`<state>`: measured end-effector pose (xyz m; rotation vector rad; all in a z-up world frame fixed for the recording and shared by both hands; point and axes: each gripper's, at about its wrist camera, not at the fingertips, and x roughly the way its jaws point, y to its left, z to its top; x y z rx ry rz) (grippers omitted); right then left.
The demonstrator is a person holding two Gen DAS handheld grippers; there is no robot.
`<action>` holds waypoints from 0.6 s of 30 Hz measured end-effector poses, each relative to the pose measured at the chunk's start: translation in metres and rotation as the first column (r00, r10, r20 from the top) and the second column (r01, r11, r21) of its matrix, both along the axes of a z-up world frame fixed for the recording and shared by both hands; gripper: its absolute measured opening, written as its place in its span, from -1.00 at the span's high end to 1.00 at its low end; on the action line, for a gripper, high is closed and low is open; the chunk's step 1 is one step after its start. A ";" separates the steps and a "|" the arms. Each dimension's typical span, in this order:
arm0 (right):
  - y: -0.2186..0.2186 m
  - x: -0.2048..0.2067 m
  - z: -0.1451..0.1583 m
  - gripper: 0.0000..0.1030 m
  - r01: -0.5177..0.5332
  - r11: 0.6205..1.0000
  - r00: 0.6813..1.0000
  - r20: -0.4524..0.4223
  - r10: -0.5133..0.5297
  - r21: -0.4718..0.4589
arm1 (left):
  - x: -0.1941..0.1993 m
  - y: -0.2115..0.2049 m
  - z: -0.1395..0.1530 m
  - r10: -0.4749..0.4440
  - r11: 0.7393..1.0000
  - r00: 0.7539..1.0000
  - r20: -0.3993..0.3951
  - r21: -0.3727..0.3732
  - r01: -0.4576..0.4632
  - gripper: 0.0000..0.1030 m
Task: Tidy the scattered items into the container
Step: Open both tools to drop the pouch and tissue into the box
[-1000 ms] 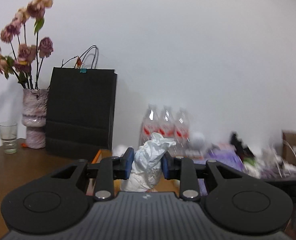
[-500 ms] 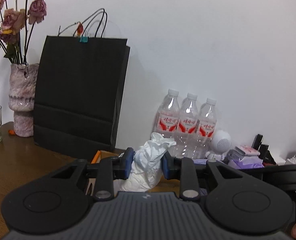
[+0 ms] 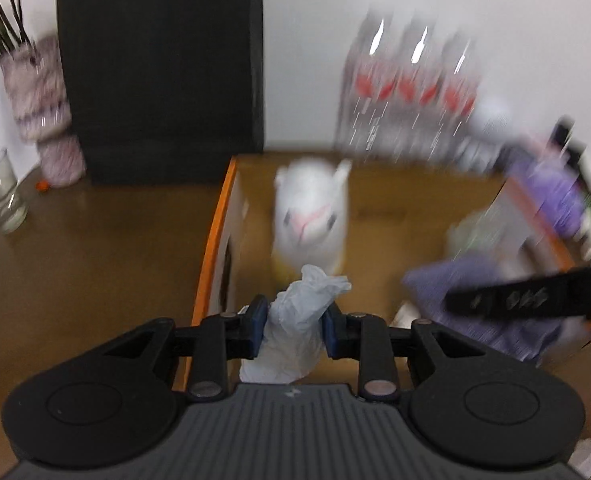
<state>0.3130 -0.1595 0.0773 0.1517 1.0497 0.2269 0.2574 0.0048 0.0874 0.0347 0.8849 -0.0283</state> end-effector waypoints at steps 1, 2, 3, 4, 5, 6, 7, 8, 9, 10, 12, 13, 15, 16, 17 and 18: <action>0.003 0.002 0.000 0.29 -0.004 1.000 1.000 0.000 0.004 -0.006 | 0.005 0.001 -0.005 0.006 1.000 1.000 -0.025 0.003 -0.006 0.44; 0.006 0.004 -0.001 0.29 -0.010 1.000 1.000 0.001 0.010 -0.010 | 0.010 0.002 -0.008 0.009 1.000 0.999 -0.045 -0.003 -0.009 0.44; 0.009 0.006 -0.002 0.29 -0.017 1.000 1.000 -0.002 0.017 -0.012 | 0.015 0.003 -0.011 0.016 1.000 0.998 -0.064 -0.011 -0.017 0.43; 0.011 0.009 -0.003 0.29 -0.021 1.000 1.000 -0.005 0.021 -0.017 | 0.019 0.004 -0.014 0.023 1.000 0.997 -0.078 -0.018 -0.025 0.43; 0.014 0.012 -0.005 0.29 -0.023 0.999 1.000 -0.004 0.023 -0.026 | 0.023 0.005 -0.016 0.024 0.999 0.996 -0.089 -0.023 -0.026 0.43; 0.015 0.015 -0.007 0.29 -0.022 0.999 1.000 -0.001 0.022 -0.034 | 0.027 0.005 -0.019 0.022 0.999 0.995 -0.101 -0.025 -0.025 0.43; 0.016 0.019 -0.011 0.29 -0.018 0.999 1.000 -0.003 0.018 -0.038 | 0.031 0.005 -0.021 0.020 1.000 0.993 -0.112 -0.022 -0.023 0.37; 0.016 0.022 -0.016 0.29 -0.013 0.999 1.000 -0.009 0.013 -0.037 | 0.033 0.005 -0.022 0.018 1.000 0.993 -0.117 -0.017 -0.020 0.35; 0.017 0.024 -0.021 0.23 -0.009 0.999 1.000 -0.017 0.009 -0.035 | 0.034 0.005 -0.022 0.013 1.000 0.993 -0.116 -0.013 -0.015 0.31; 0.018 0.027 -0.026 0.14 -0.005 0.999 1.000 -0.024 0.004 -0.036 | 0.035 0.004 -0.022 0.002 1.000 0.994 -0.113 -0.015 -0.004 0.14; 0.019 0.029 -0.034 0.00 0.003 0.999 0.999 -0.040 -0.004 -0.037 | 0.035 0.004 -0.018 -0.015 1.000 0.994 -0.109 -0.021 0.012 -0.18; 0.019 0.029 -0.036 -0.16 0.007 0.999 0.999 -0.052 -0.009 -0.032 | 0.034 0.005 -0.016 -0.013 1.000 0.994 -0.108 -0.018 0.011 -0.23; 0.017 0.031 -0.037 -0.28 0.018 1.000 0.996 -0.089 -0.019 -0.010 | 0.035 0.006 -0.011 -0.011 1.000 0.993 -0.114 -0.019 0.009 -0.24; 0.015 0.031 -0.035 -0.35 0.024 1.000 0.994 -0.105 -0.024 0.001 | 0.034 0.008 -0.007 -0.012 1.000 0.993 -0.117 -0.026 0.009 -0.26; 0.013 0.031 -0.031 -0.39 0.031 0.999 0.993 -0.113 -0.030 0.008 | 0.035 0.009 -0.003 -0.009 0.999 0.993 -0.116 -0.031 0.006 -0.32; 0.011 0.029 -0.025 -0.46 0.038 0.999 0.993 -0.114 -0.037 0.010 | 0.034 0.011 0.002 -0.005 0.999 0.994 -0.112 -0.033 0.002 -0.47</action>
